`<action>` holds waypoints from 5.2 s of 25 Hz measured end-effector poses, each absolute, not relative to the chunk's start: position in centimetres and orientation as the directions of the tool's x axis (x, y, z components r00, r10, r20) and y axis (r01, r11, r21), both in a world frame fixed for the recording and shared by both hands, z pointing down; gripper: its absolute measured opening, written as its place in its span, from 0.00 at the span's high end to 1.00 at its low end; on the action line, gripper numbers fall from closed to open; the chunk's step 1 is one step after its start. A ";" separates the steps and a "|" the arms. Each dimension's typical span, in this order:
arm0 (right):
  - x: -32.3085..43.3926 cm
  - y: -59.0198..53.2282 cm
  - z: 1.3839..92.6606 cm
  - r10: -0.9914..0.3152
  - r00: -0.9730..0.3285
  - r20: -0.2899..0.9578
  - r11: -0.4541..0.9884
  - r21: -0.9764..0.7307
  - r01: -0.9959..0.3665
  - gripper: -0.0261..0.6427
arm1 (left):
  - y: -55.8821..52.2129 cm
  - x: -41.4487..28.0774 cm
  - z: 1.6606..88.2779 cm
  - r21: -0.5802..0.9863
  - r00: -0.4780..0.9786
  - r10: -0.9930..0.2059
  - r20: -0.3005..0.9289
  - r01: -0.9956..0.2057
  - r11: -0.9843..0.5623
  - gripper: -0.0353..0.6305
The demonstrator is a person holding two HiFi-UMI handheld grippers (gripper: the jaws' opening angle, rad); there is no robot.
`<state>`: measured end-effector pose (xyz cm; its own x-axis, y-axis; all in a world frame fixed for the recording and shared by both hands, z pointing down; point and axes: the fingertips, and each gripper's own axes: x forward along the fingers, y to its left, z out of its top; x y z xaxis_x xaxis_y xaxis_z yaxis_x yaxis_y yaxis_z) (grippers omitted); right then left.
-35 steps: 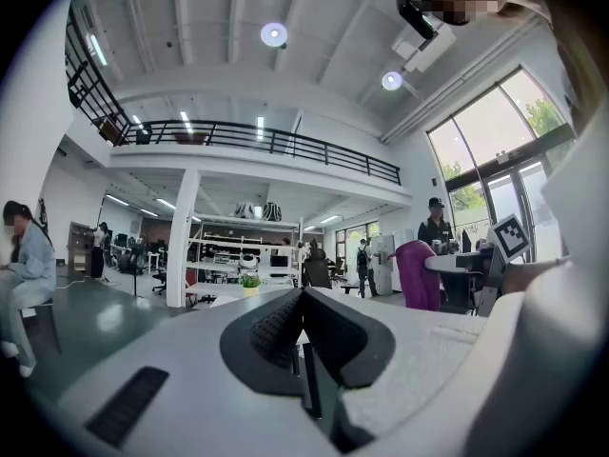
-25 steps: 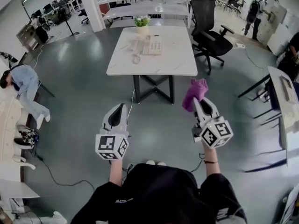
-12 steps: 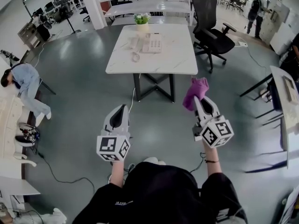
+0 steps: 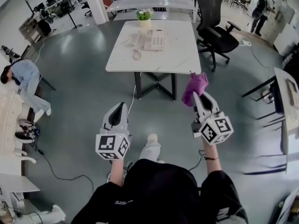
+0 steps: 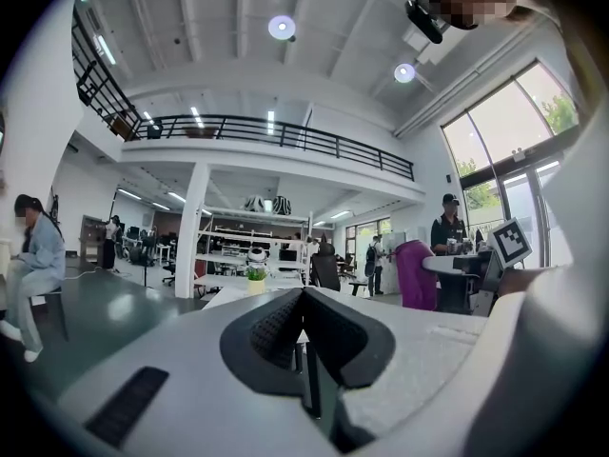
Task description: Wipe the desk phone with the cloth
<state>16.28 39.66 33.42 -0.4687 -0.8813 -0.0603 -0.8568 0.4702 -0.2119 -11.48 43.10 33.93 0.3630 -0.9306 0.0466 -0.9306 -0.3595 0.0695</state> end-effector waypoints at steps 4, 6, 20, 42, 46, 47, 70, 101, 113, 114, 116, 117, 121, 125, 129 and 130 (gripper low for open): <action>16.3 37.0 33.9 -0.883 -0.466 -0.060 0.468 -0.212 -0.858 0.91 | 40.2 -11.3 34.3 0.072 0.367 -0.929 0.042 -0.929 -0.364 0.95; 16.4 35.4 34.4 -0.885 -0.462 -0.059 0.464 -0.217 -0.859 0.91 | 38.4 -11.2 34.6 0.075 0.372 -0.927 0.042 -0.927 -0.368 0.95; 14.7 22.0 35.0 -0.898 -0.440 -0.026 0.433 -0.239 -0.869 0.91 | 24.1 -12.3 34.9 0.106 0.409 -0.911 0.057 -0.910 -0.402 0.95; 13.2 9.6 36.9 -0.915 -0.403 0.013 0.388 -0.241 -0.890 0.91 | 10.9 -12.8 37.1 0.139 0.465 -0.882 0.075 -0.881 -0.452 0.95; 13.2 7.6 37.1 -0.914 -0.406 0.017 0.390 -0.241 -0.889 0.91 | 9.3 -12.5 37.6 0.139 0.467 -0.880 0.087 -0.880 -0.454 0.95; 13.2 7.0 37.2 -0.913 -0.407 0.019 0.391 -0.241 -0.888 0.91 | 8.8 -12.4 37.7 0.138 0.466 -0.880 0.090 -0.881 -0.453 0.95; 14.2 -11.0 39.6 -0.859 -0.499 0.112 0.462 -0.250 -0.851 0.91 | -6.0 -9.7 41.0 0.233 0.411 -0.897 0.165 -0.900 -0.369 0.95; 8.0 -27.0 45.2 -0.808 -0.524 0.269 0.517 -0.103 -0.850 0.91 | -17.1 -9.4 47.5 0.330 0.411 -0.861 0.300 -0.891 -0.310 0.95; 3.8 -31.5 47.0 -0.800 -0.498 0.335 0.574 0.181 -0.799 0.91 | -20.1 -9.6 50.2 0.382 0.413 -0.853 0.318 -0.879 -0.284 0.95; 3.5 -31.8 47.2 -0.798 -0.496 0.341 0.578 0.203 -0.790 0.91 | -20.2 -9.6 50.4 0.385 0.414 -0.853 0.319 -0.879 -0.282 0.95; 3.0 -32.2 47.7 -0.791 -0.499 0.354 0.592 0.240 -0.769 0.91 | -20.4 -9.4 50.8 0.383 0.410 -0.852 0.326 -0.881 -0.278 0.95; 2.7 -32.3 48.0 -0.786 -0.501 0.361 0.601 0.257 -0.757 0.91 | -20.5 -9.4 51.1 0.383 0.409 -0.851 0.328 -0.882 -0.276 0.95; 1.8 -32.6 49.5 -0.767 -0.507 0.393 0.629 0.302 -0.717 0.91 | -20.7 -9.5 51.9 0.393 0.403 -0.852 0.335 -0.881 -0.262 0.95; 0.7 -32.5 50.8 -0.738 -0.517 0.434 0.666 0.343 -0.663 0.91 | -20.6 -9.9 52.2 0.401 0.391 -0.855 0.341 -0.883 -0.244 0.95; -0.4 -32.1 52.3 -0.695 -0.537 0.479 0.709 0.332 -0.622 0.91 | -20.4 -10.0 52.4 0.408 0.385 -0.855 0.346 -0.883 -0.233 0.95; -0.5 -32.0 52.7 -0.685 -0.538 0.491 0.718 0.329 -0.614 0.91 | -20.3 -10.1 52.5 0.409 0.385 -0.855 0.347 -0.883 -0.231 0.95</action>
